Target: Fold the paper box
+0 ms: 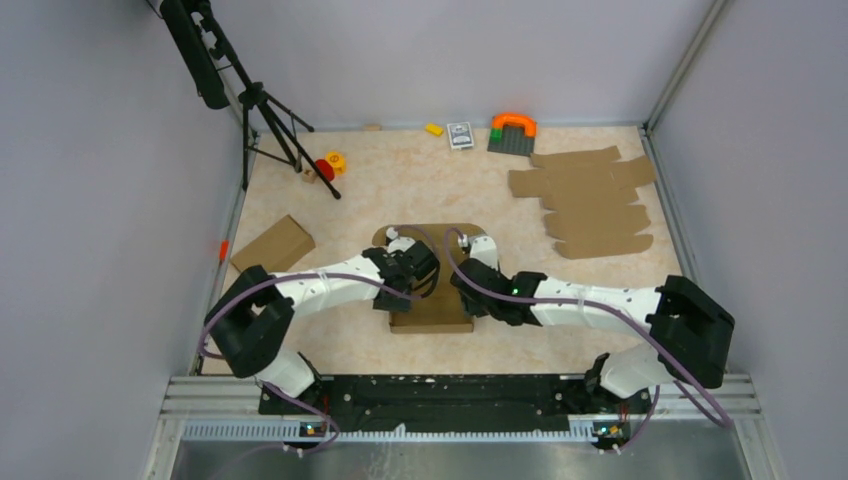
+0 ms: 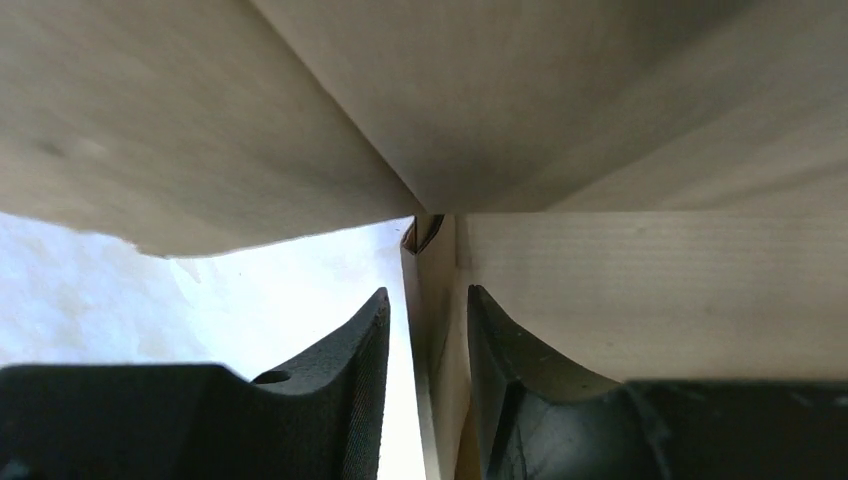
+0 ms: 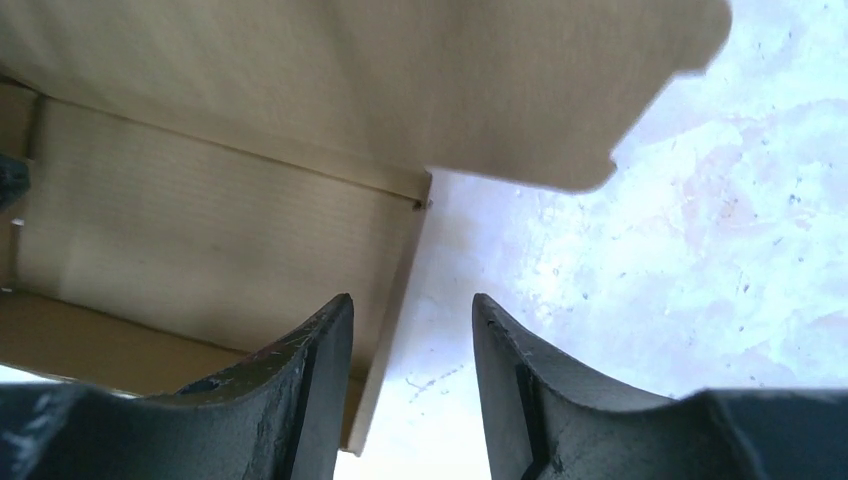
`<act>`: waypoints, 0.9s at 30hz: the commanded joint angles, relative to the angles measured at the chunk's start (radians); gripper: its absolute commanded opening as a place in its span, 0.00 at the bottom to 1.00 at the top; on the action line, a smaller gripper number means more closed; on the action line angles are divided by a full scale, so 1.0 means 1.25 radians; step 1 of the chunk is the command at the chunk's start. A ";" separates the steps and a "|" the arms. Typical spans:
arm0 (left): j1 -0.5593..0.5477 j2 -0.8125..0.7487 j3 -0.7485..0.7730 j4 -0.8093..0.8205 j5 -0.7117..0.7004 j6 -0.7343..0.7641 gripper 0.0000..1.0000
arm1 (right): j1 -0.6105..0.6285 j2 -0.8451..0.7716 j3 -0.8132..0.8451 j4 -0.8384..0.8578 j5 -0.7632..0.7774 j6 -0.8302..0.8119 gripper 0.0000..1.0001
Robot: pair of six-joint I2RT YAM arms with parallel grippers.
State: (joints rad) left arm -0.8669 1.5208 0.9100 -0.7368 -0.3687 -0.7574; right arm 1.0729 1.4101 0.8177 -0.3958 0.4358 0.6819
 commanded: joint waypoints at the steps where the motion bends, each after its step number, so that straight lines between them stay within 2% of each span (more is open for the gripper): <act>1: -0.005 0.049 0.017 -0.025 -0.029 0.002 0.33 | 0.010 -0.004 -0.011 0.028 0.014 0.001 0.46; 3: -0.006 0.066 0.021 -0.030 -0.042 -0.005 0.20 | 0.010 0.007 -0.013 0.034 0.013 0.001 0.44; 5: -0.012 0.078 0.030 -0.044 -0.058 -0.014 0.01 | 0.011 0.017 -0.012 0.042 0.006 0.000 0.42; 9: -0.034 0.095 0.059 -0.075 -0.093 -0.034 0.00 | 0.012 0.020 -0.009 0.045 0.003 0.003 0.42; 13: -0.049 0.105 0.078 -0.086 -0.109 -0.045 0.00 | 0.011 -0.029 -0.027 0.063 -0.007 -0.006 0.44; 14: -0.050 0.104 0.080 -0.086 -0.105 -0.044 0.02 | 0.011 -0.049 -0.033 0.067 -0.009 -0.013 0.45; 15: -0.052 0.100 0.080 -0.079 -0.099 -0.039 0.08 | 0.012 -0.074 -0.039 0.070 -0.010 -0.021 0.46; 17: -0.057 0.077 0.072 -0.062 -0.092 -0.028 0.29 | 0.011 -0.125 -0.053 0.067 0.000 -0.030 0.51; 20: -0.058 0.019 0.054 -0.038 -0.078 -0.013 0.46 | 0.008 -0.206 -0.067 0.050 0.017 -0.042 0.60; 24: -0.057 -0.080 0.057 -0.060 -0.070 0.003 0.59 | -0.020 -0.311 -0.090 0.036 -0.008 -0.069 0.65; 27: -0.051 -0.175 0.046 -0.062 -0.059 0.045 0.66 | -0.075 -0.376 -0.104 0.042 -0.092 -0.132 0.68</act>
State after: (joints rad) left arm -0.9340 1.4528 0.9752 -0.8040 -0.4492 -0.7582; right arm 1.0500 1.0290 0.7132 -0.3485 0.4129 0.6159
